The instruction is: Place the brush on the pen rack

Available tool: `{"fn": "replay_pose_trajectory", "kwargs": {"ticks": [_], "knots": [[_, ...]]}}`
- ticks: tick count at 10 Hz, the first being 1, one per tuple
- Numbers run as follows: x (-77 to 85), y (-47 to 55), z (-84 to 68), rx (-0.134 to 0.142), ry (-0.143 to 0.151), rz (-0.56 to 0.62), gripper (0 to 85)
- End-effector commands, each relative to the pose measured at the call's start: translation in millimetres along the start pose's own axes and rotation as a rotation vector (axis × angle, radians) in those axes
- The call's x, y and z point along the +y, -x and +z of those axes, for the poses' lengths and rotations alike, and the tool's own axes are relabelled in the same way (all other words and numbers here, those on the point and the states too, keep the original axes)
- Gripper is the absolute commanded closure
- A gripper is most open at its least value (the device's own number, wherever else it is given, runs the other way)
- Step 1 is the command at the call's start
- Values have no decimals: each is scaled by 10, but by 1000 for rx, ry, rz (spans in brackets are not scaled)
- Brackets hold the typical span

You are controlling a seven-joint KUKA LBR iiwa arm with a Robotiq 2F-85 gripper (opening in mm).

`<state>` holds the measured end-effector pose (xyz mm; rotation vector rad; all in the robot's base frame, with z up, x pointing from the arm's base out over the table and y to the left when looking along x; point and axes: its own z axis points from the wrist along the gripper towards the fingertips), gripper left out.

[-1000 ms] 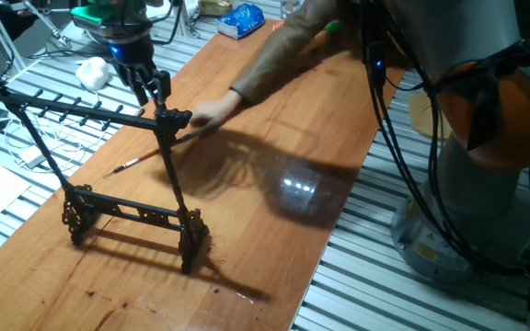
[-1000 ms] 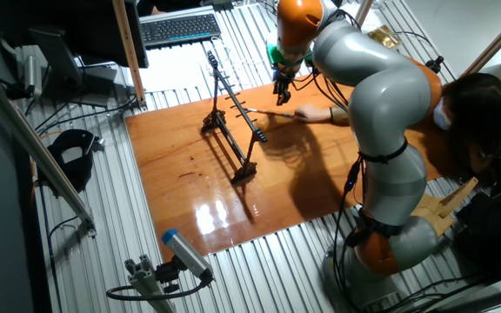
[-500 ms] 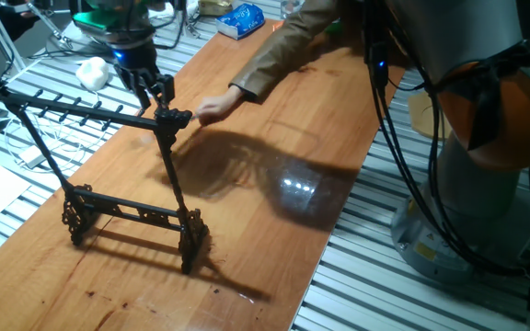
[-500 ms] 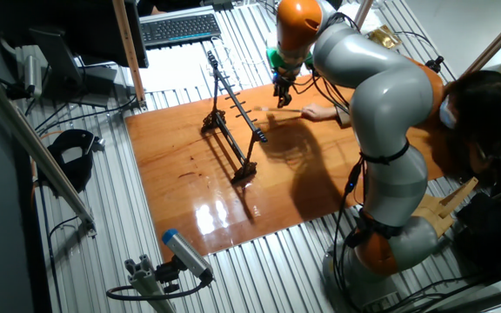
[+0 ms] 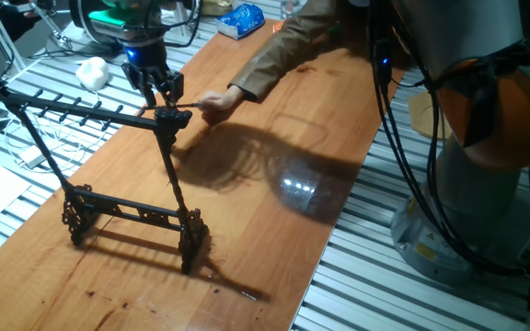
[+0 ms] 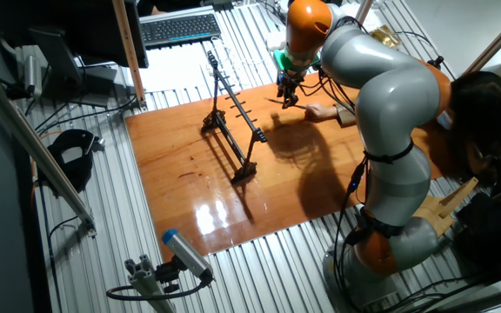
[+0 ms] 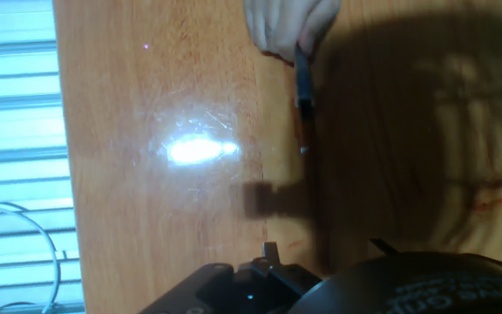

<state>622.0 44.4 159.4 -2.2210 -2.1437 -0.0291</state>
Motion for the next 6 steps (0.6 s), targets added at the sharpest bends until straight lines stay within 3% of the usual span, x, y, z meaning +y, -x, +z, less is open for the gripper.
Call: {"fn": "replay_pose_trajectory", "kwargs": {"ticks": [1, 2, 3, 5, 6], "knots": [[1, 1, 4, 6, 0, -3, 340], [1, 1, 6, 12, 0, -8, 510], [0, 2, 6, 15, 0, -17, 510], [-8, 12, 3, 27, 9, -40, 850], [-12, 23, -1, 40, 12, -53, 850]]}}
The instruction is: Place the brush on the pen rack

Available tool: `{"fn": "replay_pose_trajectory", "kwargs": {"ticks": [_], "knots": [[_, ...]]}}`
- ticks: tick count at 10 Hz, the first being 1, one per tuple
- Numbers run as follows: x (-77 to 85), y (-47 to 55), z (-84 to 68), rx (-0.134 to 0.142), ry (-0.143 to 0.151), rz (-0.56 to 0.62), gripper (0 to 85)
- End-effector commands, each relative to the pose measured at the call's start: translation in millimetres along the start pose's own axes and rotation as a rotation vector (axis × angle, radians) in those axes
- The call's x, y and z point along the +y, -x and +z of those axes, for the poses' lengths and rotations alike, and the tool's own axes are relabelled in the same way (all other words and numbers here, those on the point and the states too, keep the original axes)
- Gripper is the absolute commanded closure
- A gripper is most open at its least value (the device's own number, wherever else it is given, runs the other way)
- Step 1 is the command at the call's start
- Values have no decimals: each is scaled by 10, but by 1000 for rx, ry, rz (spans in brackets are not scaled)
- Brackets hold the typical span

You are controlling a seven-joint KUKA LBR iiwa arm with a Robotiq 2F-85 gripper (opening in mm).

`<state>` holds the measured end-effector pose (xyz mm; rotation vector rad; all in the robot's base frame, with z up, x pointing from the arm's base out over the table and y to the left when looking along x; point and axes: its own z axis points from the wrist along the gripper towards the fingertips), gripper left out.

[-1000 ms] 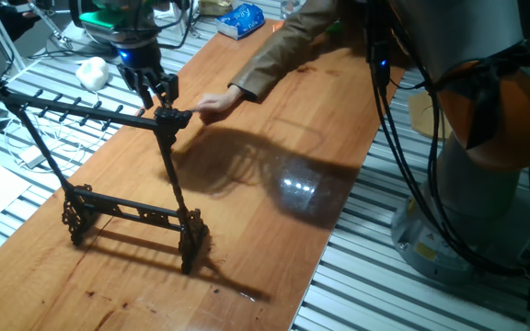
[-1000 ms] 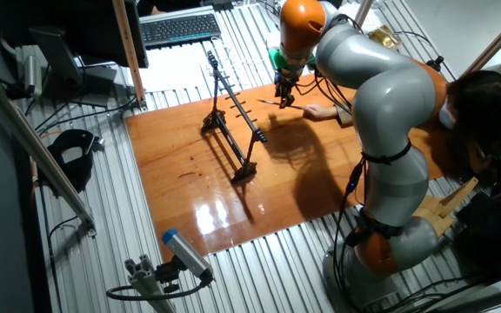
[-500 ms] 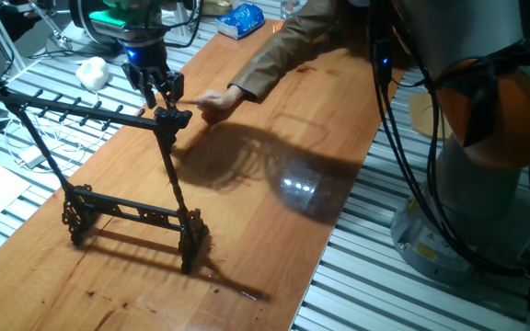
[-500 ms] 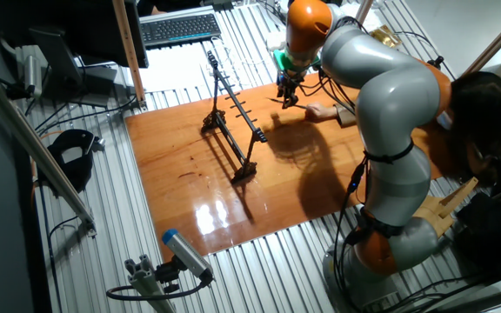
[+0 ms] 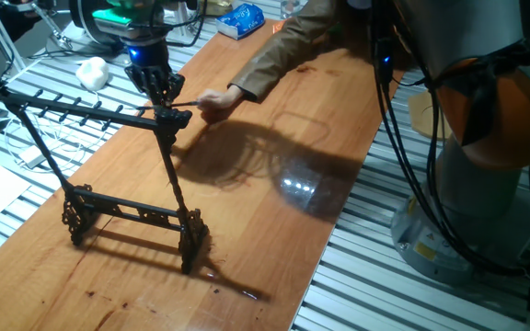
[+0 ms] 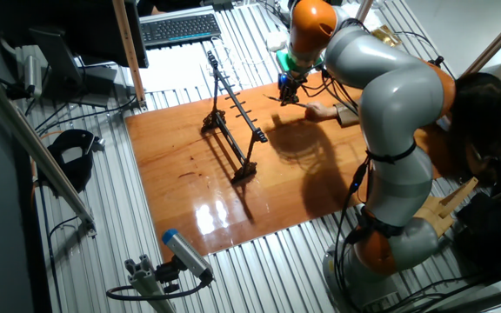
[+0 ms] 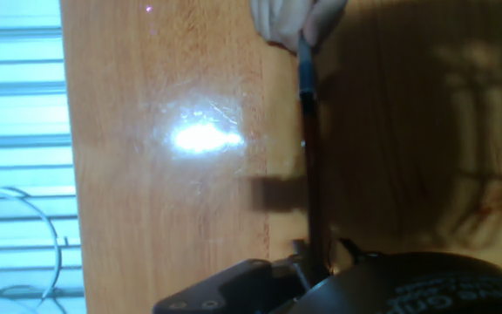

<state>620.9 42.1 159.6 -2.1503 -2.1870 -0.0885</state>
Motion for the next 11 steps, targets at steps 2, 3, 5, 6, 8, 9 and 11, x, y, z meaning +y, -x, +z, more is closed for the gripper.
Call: {"fn": "replay_pose_trajectory", "kwargs": {"ticks": [2, 3, 5, 6, 8, 9, 11], "knots": [[-4, -7, -9, 20, -6, -20, 850], [-2, -32, -38, 38, -11, -34, 850], [-18, -52, -106, 72, -27, -77, 850], [-26, -82, -156, 105, -37, -104, 850], [-41, -250, -340, 186, -55, -148, 850], [-57, -386, -425, 198, -64, -161, 850], [-83, -677, -563, 212, -84, -177, 850]]}}
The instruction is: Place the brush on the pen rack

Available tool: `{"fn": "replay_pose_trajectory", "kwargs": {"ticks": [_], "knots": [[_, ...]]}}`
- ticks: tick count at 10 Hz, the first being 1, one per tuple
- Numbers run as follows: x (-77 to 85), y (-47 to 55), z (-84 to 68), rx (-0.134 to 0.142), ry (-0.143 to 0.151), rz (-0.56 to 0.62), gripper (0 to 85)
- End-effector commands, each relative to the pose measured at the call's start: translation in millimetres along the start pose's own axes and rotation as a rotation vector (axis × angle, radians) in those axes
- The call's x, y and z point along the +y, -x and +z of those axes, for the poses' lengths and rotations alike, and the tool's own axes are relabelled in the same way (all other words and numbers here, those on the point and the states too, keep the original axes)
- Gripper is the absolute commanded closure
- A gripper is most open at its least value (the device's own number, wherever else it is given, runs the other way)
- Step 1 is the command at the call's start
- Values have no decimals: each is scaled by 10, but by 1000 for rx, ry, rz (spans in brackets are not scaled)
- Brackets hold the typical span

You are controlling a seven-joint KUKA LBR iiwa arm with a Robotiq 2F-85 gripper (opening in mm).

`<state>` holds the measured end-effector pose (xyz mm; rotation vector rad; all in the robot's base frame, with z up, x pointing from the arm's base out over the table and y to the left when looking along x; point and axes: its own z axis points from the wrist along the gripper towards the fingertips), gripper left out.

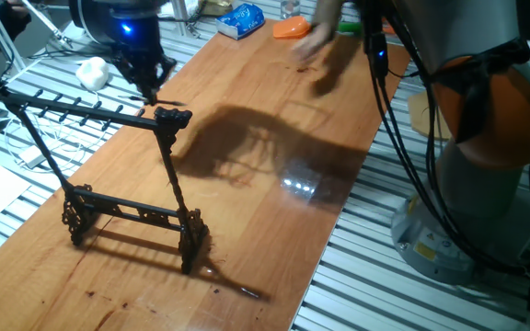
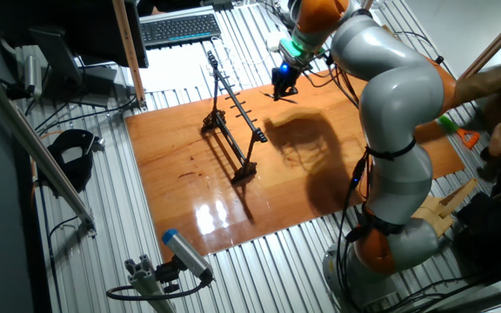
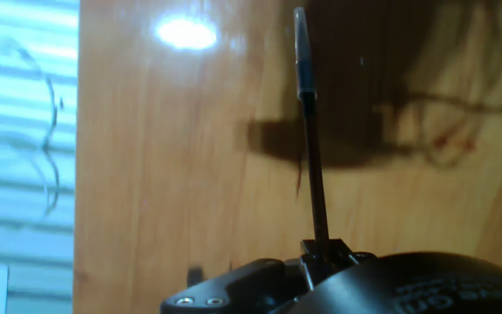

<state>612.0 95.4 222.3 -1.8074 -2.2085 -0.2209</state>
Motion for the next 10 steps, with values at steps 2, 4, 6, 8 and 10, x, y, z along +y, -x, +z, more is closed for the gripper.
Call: {"fn": "replay_pose_trajectory", "kwargs": {"ticks": [2, 4, 6, 8, 10], "knots": [[-35, -280, -21, 32, -6, -23, 850], [-133, -418, -70, 66, -11, -50, 850], [-239, -513, -88, 85, -5, -71, 850], [-359, -583, -125, 113, 8, -71, 850], [-356, -565, -107, 101, -1, -89, 850]]}}
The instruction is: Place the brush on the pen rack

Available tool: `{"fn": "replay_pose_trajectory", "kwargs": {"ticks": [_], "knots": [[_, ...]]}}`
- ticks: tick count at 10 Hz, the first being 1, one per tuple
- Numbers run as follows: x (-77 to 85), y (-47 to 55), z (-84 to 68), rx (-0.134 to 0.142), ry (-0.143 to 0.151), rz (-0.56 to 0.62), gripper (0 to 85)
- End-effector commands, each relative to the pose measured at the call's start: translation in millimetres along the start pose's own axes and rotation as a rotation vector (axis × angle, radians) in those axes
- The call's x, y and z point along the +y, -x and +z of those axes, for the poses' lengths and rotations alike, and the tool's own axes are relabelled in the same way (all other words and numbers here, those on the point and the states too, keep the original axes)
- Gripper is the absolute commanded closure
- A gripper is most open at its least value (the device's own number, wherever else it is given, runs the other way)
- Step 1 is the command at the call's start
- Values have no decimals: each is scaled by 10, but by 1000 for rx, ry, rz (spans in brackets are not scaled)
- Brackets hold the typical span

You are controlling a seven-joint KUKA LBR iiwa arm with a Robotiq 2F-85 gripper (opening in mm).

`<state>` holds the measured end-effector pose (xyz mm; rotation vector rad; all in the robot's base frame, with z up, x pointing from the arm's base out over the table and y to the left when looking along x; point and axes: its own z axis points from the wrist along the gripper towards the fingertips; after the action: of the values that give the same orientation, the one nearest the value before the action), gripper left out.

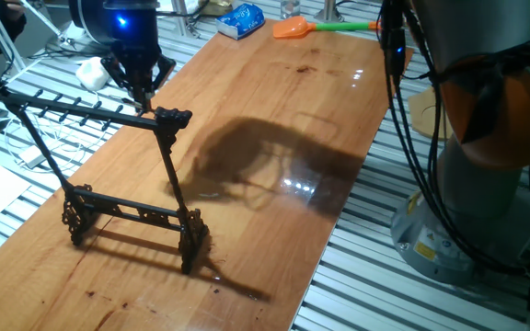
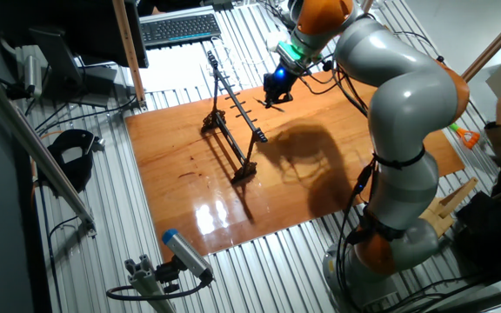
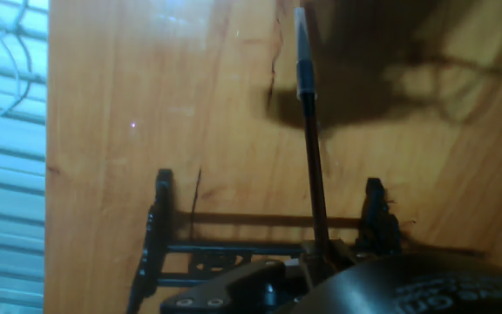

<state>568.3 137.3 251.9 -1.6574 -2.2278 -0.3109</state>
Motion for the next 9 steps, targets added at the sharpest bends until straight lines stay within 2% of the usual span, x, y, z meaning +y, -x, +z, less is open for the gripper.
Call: {"fn": "replay_pose_trajectory", "kwargs": {"ticks": [1, 3, 4, 6, 7, 8, 9], "knots": [[1, -4, 2, -22, -13, -15, 850], [1, -4, 2, -75, -34, -78, 850], [1, -4, 2, -94, -35, -128, 850], [1, -4, 2, -72, 6, -203, 850], [1, -4, 2, -69, 12, -215, 850], [1, -4, 2, -52, 15, -203, 850], [1, -4, 2, -44, 1, -191, 850]]}}
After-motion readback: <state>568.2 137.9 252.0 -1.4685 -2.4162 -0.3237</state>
